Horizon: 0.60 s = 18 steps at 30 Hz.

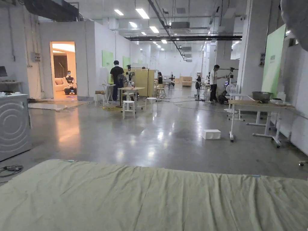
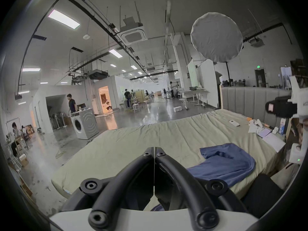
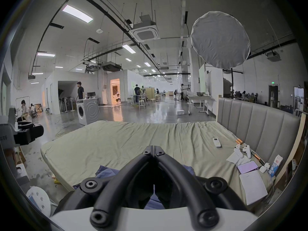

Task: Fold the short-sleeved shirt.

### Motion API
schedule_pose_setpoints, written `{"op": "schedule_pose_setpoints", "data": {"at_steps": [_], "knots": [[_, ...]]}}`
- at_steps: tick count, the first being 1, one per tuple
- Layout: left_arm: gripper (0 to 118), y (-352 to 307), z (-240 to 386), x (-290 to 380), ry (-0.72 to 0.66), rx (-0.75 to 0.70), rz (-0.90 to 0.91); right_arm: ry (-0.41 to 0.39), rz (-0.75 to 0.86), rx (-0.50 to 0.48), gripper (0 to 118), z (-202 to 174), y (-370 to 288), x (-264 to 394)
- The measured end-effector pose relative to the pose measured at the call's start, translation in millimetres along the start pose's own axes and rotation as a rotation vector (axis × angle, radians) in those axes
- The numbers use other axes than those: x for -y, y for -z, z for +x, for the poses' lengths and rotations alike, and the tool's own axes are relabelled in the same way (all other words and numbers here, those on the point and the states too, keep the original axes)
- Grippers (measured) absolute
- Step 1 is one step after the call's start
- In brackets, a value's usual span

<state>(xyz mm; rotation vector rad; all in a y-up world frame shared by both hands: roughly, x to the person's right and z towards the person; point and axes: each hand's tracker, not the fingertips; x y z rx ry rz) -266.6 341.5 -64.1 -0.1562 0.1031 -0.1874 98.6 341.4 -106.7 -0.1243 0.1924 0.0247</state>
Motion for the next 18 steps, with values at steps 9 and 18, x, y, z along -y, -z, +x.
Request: {"op": "schedule_pose_setpoints", "data": {"at_steps": [9, 18], "knots": [[0, 2.3, -0.5, -9.8, -0.025, 0.015, 0.008, -0.028, 0.0, 0.042, 0, -8.6, -0.5, -1.6], [0, 38.4, -14.5, 9.9, -0.147, 0.097, -0.111, 0.029, -0.064, 0.055, 0, 11.5, -2.0, 19.2]]}}
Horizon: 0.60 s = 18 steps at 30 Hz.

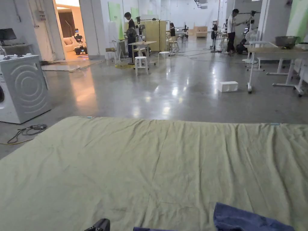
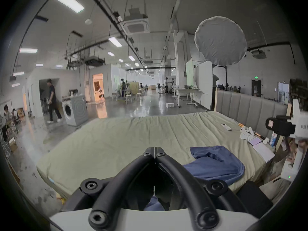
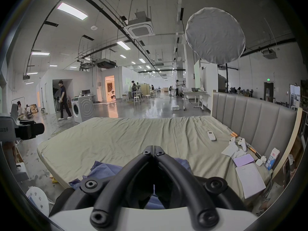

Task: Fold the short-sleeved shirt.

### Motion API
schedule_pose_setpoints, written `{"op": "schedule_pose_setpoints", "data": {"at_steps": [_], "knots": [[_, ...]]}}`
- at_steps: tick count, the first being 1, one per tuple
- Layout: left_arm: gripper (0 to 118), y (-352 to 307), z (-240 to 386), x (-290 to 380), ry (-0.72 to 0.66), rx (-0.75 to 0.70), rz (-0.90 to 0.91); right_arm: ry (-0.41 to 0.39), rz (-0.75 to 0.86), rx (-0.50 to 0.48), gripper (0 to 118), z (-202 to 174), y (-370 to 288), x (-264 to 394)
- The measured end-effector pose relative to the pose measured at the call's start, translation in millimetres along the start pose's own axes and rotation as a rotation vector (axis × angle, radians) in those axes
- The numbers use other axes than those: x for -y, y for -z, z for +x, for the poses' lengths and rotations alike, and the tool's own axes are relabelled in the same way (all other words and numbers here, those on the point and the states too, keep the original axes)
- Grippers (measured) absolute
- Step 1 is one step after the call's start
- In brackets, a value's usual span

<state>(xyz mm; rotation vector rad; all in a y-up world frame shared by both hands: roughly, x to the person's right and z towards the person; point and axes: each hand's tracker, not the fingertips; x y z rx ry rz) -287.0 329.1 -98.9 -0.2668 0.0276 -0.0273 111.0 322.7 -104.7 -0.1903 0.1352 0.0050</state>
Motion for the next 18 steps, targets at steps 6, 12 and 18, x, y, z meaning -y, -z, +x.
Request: {"op": "schedule_pose_setpoints", "data": {"at_steps": [6, 12, 18], "knots": [[0, 46.2, -13.1, 22.7, -0.064, 0.056, -0.132, 0.088, -0.118, -0.003, 0, 15.2, 18.9, 26.7], [0, 121.3, -21.5, 49.7, -0.207, 0.12, -0.235, 0.099, -0.199, 0.03, 0, 24.6, 36.7, 44.9], [36, 216.9, -28.5, 81.2, -0.332, 0.147, -0.404, 0.13, -0.279, 0.052, 0, 35.8, 50.1, 63.1]]}}
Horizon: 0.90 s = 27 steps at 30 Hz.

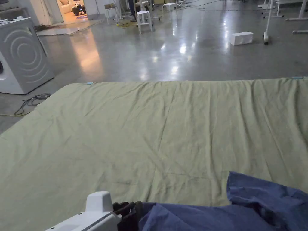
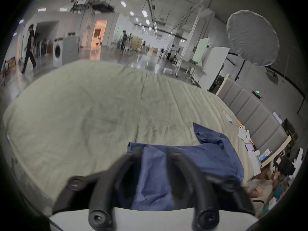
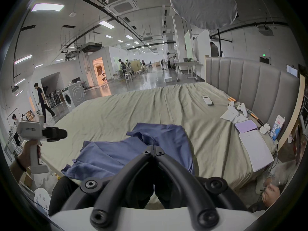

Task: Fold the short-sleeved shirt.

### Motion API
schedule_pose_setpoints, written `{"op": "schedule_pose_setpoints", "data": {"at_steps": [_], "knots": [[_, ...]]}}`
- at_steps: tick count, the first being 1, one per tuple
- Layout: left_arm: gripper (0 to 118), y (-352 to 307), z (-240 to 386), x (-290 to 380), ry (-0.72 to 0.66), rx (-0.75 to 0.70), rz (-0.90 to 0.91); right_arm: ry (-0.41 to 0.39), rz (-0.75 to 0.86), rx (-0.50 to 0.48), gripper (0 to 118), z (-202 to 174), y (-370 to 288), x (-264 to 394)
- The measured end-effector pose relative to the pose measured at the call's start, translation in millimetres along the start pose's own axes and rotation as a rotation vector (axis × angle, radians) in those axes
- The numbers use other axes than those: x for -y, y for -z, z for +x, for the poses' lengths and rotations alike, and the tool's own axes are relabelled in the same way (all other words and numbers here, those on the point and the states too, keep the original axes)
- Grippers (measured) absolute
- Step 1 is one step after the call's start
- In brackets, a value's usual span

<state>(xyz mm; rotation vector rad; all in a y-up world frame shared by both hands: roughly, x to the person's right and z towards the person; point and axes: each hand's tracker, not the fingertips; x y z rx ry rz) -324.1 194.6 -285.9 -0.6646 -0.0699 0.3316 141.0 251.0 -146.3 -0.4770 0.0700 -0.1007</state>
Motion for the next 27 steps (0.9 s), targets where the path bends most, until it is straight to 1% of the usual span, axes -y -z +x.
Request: {"op": "schedule_pose_setpoints", "data": {"at_steps": [1, 2, 3, 4, 5, 7, 8, 12, 13, 14, 15, 16, 17, 19, 20, 21, 22, 23, 24, 27], "knots": [[46, 17.6, -5.3, -3.8, -0.009, 0.014, -0.034, 0.007, -0.013, 0.001, 0, 1.7, 2.7, 2.2], [59, 34.2, -8.5, -5.1, -0.038, -0.001, -0.066, 0.013, -0.026, 0.002, 0, 3.1, 5.2, 4.2], [70, 48.8, -10.2, -6.7, -0.047, -0.023, -0.094, 0.019, -0.035, 0.004, 0, 4.2, 7.2, 6.2], [77, 64.7, -12.0, -7.4, -0.06, -0.039, -0.117, 0.023, -0.043, 0.006, 0, 4.4, 7.9, 8.5], [78, 76.2, -10.8, -7.6, -0.053, -0.06, -0.125, 0.026, -0.053, 0.008, 0, 5.1, 9.1, 10.6], [78, 97.3, -7.3, -7.1, 0.065, -0.099, -0.179, 0.031, -0.072, 0.012, 0, 7.0, 11.3, 14.0], [78, 106.1, -5.5, -6.3, 0.1, -0.11, -0.194, 0.033, -0.077, 0.015, 0, 8.3, 10.5, 16.5], [76, 130.3, -4.4, -3.2, 0.072, -0.178, -0.251, 0.051, -0.094, 0.022, 0, 15.5, 8.2, 22.6], [72, 134.6, -6.4, -1.8, 0.051, -0.207, -0.256, 0.056, -0.097, 0.026, 0, 17.8, 7.6, 24.3], [63, 136.8, -6.7, 0.4, 0.022, -0.239, -0.258, 0.061, -0.101, 0.029, 0, 20.0, 7.6, 26.2], [52, 138.6, -6.5, 3.3, -0.003, -0.245, -0.246, 0.064, -0.106, 0.033, 0, 21.9, 8.2, 28.1], [44, 143.7, -6.3, 7.3, -0.02, -0.241, -0.254, 0.07, -0.114, 0.039, 0, 23.6, 8.8, 30.1], [44, 149.0, -3.5, 11.0, -0.028, -0.268, -0.281, 0.076, -0.122, 0.043, 0, 25.3, 9.4, 31.6], [44, 151.5, 3.3, 12.3, 0.006, -0.289, -0.258, 0.078, -0.128, 0.044, 0, 28.6, 8.3, 33.9], [41, 152.5, 6.7, 11.3, 0.023, -0.306, -0.264, 0.075, -0.128, 0.046, 0, 30.0, 6.7, 35.8], [34, 155.3, 10.6, 10.2, 0.035, -0.315, -0.278, 0.073, -0.127, 0.049, 0, 31.3, 5.1, 37.0], [18, 155.3, 17.0, 8.5, 0.049, -0.325, -0.291, 0.075, -0.126, 0.05, 0, 32.9, 4.1, 38.3], [9, 155.9, 24.0, 8.2, 0.073, -0.321, -0.3, 0.083, -0.128, 0.048, 0, 35.0, 4.1, 39.6], [8, 158.9, 31.9, 11.3, 0.126, -0.316, -0.32, 0.093, -0.132, 0.045, 0, 35.6, 4.8, 39.8], [7, 172.1, 53.6, 26.0, 0.367, -0.399, -0.373, 0.098, -0.138, 0.041, 0, 40.2, 14.1, 34.1]]}}
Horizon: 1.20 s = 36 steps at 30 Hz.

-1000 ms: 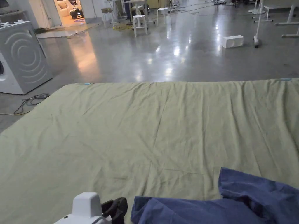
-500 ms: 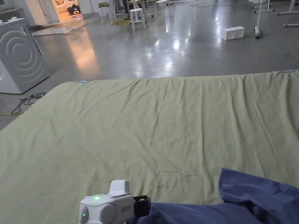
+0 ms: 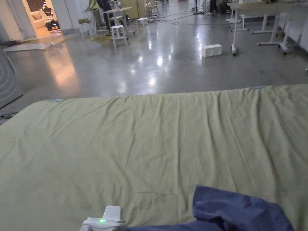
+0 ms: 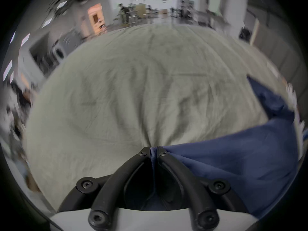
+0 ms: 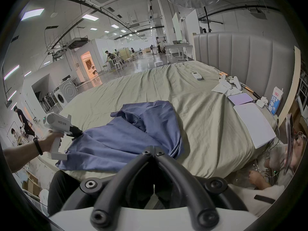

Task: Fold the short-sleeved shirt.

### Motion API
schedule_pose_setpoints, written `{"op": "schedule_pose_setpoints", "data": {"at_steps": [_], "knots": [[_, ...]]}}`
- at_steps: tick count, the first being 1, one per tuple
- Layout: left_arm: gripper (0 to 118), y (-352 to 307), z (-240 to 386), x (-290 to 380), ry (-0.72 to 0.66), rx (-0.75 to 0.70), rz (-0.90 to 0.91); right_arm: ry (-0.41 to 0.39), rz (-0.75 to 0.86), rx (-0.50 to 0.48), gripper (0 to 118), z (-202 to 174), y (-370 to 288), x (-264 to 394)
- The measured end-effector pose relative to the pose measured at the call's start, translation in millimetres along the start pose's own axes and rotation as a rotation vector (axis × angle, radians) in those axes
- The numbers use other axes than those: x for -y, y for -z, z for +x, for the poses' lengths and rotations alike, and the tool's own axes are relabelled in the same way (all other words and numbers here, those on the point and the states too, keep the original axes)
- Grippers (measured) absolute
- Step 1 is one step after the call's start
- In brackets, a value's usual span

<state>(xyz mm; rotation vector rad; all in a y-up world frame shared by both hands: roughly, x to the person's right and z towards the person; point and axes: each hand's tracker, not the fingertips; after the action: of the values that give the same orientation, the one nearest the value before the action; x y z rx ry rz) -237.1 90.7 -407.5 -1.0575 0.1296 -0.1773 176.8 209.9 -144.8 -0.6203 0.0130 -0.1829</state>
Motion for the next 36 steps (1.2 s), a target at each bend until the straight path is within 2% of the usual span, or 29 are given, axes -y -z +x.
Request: {"op": "schedule_pose_setpoints", "data": {"at_steps": [1, 3, 5, 6, 8, 9, 10, 11, 14, 16, 18, 21, 22, 24, 26, 27, 29, 31, 32, 33, 34, 36], "knots": [[7, 4.0, 7.5, 0.1, 0.064, -0.017, -0.014, -0.024, 0.007, 0.003, 0, 0.2, 5.5, -9.3], [7, 9.2, 12.5, -5.0, 0.147, -0.028, -0.049, -0.129, 0.059, -0.021, 0, 1.6, 21.5, -38.5], [7, 10.0, 11.8, -12.1, 0.167, -0.01, -0.088, -0.226, 0.078, -0.038, 2, 4.0, 48.3, -72.7], [7, 11.5, 5.8, -17.6, 0.175, 0.001, -0.107, -0.267, 0.044, -0.044, 13, 5.8, 71.5, -93.6], [7, 13.6, 0.8, -21.9, 0.157, 0.032, -0.118, -0.324, -0.005, -0.071, 69, 10.0, 119.3, -125.6], [7, 14.6, -1.6, -23.7, 0.15, 0.047, -0.126, -0.35, -0.045, -0.101, 87, 14.1, 146.5, -140.1], [7, 14.6, -5.8, -25.1, 0.147, 0.058, -0.131, -0.376, -0.072, -0.109, 91, 13.4, 170.2, -154.3], [7, 15.2, -8.6, -26.2, 0.139, 0.078, -0.14, -0.42, -0.117, -0.121, 89, 10.4, 194.1, -167.2], [7, 14.3, -20.0, -28.9, 0.08, 0.133, -0.149, -0.645, -0.237, -0.157, 89, -3.4, 262.3, -192.0], [7, 14.6, -28.0, -29.0, 0.021, 0.169, -0.153, -0.733, -0.264, -0.166, 89, -5.7, 306.2, -197.5], [7, 16.0, -33.9, -27.9, -0.005, 0.196, -0.148, -0.724, -0.368, -0.09, 89, -5.7, 347.3, -196.1], [7, 18.2, -44.2, -28.7, -0.026, 0.226, -0.144, -0.655, -0.541, -0.158, 89, -1.1, 385.0, -181.9], [7, 20.4, -46.2, -29.3, -0.044, 0.238, -0.148, -0.67, -0.574, -0.186, 89, -1.0, 392.0, -174.6], [6, 22.4, -50.8, -29.6, -0.076, 0.256, -0.151, -0.731, -0.611, -0.155, 88, -3.9, 402.7, -159.1], [6, 23.8, -54.0, -28.3, -0.106, 0.271, -0.146, -0.717, -0.571, -0.163, 82, -4.9, 400.5, -155.5], [6, 23.9, -55.2, -26.9, -0.119, 0.273, -0.137, -0.706, -0.567, -0.162, 71, -4.9, 397.7, -158.5], [6, 21.9, -51.8, -22.7, -0.123, 0.262, -0.116, -0.737, -0.495, -0.213, 5, -7.5, 384.9, -163.4], [6, 19.6, -44.2, -16.8, -0.103, 0.225, -0.065, -0.807, -0.457, -0.165, 2, -16.1, 375.1, -162.5], [6, 18.4, -42.7, -14.5, -0.069, 0.211, -0.033, -0.774, -0.473, -0.189, 2, -15.3, 373.9, -163.7], [6, 15.7, -41.3, -10.9, -0.028, 0.205, -0.009, -0.705, -0.505, -0.229, 2, -14.7, 371.2, -164.5], [6, 11.6, -40.6, -6.4, -0.029, 0.207, 0.011, -0.675, -0.478, -0.213, 2, -14.6, 363.9, -166.1], [5, -1.1, -49.3, -4.9, -0.079, 0.242, 0.034, -0.664, -0.379, -0.186, 2, -14.3, 340.2, -174.5]]}}
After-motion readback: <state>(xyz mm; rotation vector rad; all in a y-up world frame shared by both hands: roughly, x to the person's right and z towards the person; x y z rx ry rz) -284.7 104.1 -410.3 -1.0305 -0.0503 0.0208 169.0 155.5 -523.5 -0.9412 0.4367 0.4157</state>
